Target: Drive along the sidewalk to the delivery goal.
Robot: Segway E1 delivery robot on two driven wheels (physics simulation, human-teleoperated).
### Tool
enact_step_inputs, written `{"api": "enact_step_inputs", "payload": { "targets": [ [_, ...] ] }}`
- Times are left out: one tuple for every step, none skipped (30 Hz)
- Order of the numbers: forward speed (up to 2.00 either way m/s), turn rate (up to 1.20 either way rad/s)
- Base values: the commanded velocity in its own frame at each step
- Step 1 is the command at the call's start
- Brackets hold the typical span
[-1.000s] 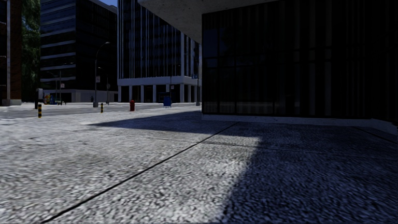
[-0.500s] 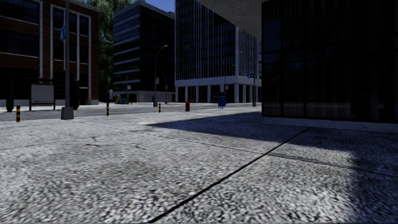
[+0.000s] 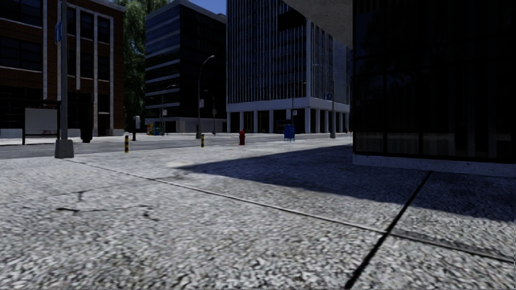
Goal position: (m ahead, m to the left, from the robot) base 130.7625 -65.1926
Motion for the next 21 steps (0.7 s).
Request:
{"api": "enact_step_inputs", "payload": {
  "targets": [
    [2.0, 0.0],
    [2.0, 0.0],
    [2.0, 0.0],
    [2.0, 0.0],
    [2.0, 0.0],
    [2.0, 0.0],
    [2.0, 0.0],
    [2.0, 0.0],
    [2.0, 0.0],
    [2.0, 0.0],
    [2.0, 0.0],
    [2.0, 0.0],
    [2.0, 0.0],
    [2.0, 0.0],
    [2.0, 0.0],
    [2.0, 0.0],
    [2.0, 0.0],
    [2.0, 0.0],
    [2.0, 0.0],
    [2.0, 0.0],
    [2.0, 0.0]
  ]
}}
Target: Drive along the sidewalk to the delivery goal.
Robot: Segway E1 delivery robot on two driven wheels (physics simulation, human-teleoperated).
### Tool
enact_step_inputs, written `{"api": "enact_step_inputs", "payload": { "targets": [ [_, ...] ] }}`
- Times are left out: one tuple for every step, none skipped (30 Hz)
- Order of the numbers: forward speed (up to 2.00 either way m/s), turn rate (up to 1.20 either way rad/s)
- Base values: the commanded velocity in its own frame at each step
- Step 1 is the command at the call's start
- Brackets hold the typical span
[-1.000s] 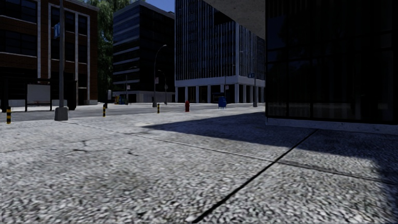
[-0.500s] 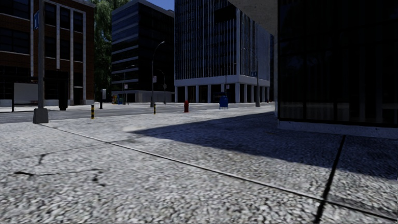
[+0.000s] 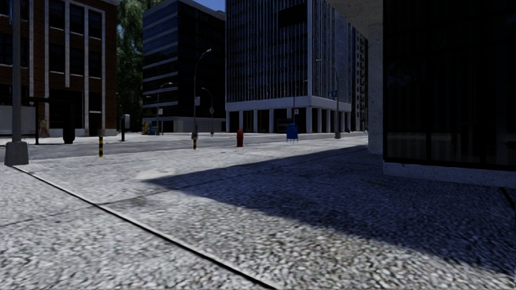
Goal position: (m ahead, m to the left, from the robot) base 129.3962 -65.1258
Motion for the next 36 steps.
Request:
{"api": "enact_step_inputs", "payload": {
  "targets": [
    [2.0, 0.0],
    [2.0, 0.0],
    [2.0, 0.0],
    [2.0, 0.0],
    [2.0, 0.0],
    [2.0, 0.0],
    [2.0, 0.0],
    [2.0, 0.0],
    [2.0, 0.0],
    [2.0, 0.0],
    [2.0, 0.0],
    [2.0, 0.0],
    [2.0, 0.0],
    [2.0, 0.0],
    [2.0, 0.0],
    [2.0, 0.0],
    [2.0, 0.0],
    [2.0, 0.0],
    [2.0, 0.0],
    [2.0, 0.0],
    [2.0, 0.0],
    [2.0, 0.0],
    [2.0, 0.0],
    [2.0, 0.0],
    [2.0, 0.0],
    [2.0, 0.0],
    [2.0, -0.03],
    [2.0, -0.09],
    [2.0, -0.11],
    [2.0, -0.12],
    [2.0, -0.12],
    [2.0, -0.12],
    [2.0, -0.17],
    [2.0, -0.2],
    [2.0, -0.24],
    [2.0, -0.31]
  ]
}}
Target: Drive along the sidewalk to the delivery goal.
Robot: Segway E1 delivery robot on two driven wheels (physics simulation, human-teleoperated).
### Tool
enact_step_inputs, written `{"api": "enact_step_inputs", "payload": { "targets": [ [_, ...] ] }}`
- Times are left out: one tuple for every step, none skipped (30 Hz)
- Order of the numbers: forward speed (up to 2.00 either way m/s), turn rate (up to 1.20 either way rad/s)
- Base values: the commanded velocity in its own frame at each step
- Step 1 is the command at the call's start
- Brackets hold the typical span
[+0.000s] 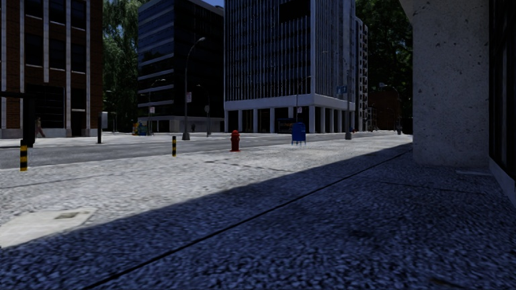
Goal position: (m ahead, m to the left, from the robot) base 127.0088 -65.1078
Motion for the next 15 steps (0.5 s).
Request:
{"api": "enact_step_inputs", "payload": {
  "targets": [
    [2.0, -0.31],
    [2.0, -0.32],
    [2.0, -0.37],
    [2.0, -0.38],
    [2.0, -0.39],
    [2.0, -0.39],
    [2.0, -0.39],
    [2.0, -0.39],
    [2.0, -0.39],
    [2.0, -0.39],
    [2.0, -0.39],
    [2.0, -0.39],
    [2.0, -0.39],
    [2.0, -0.39],
    [2.0, -0.39]
  ]
}}
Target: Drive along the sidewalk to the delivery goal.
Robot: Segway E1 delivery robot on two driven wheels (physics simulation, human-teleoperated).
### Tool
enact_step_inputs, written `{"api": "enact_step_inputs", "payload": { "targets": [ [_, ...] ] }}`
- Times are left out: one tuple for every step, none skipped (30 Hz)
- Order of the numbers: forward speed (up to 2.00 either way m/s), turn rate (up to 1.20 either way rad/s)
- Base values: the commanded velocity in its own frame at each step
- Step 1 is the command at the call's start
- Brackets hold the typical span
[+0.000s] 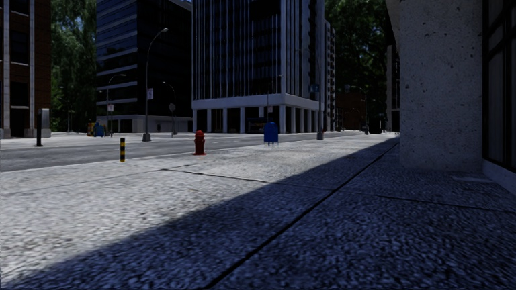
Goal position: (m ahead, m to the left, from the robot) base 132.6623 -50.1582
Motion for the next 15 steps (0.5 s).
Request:
{"api": "enact_step_inputs", "payload": {
  "targets": [
    [2.0, -0.39],
    [2.0, -0.39],
    [2.0, -0.39],
    [2.0, -0.39],
    [2.0, -0.39],
    [2.0, -0.39],
    [2.0, -0.39],
    [2.0, -0.39],
    [2.0, -0.39],
    [2.0, -0.39],
    [2.0, -0.39],
    [2.0, -0.39],
    [2.0, -0.39],
    [2.0, -0.39],
    [2.0, -0.39]
  ]
}}
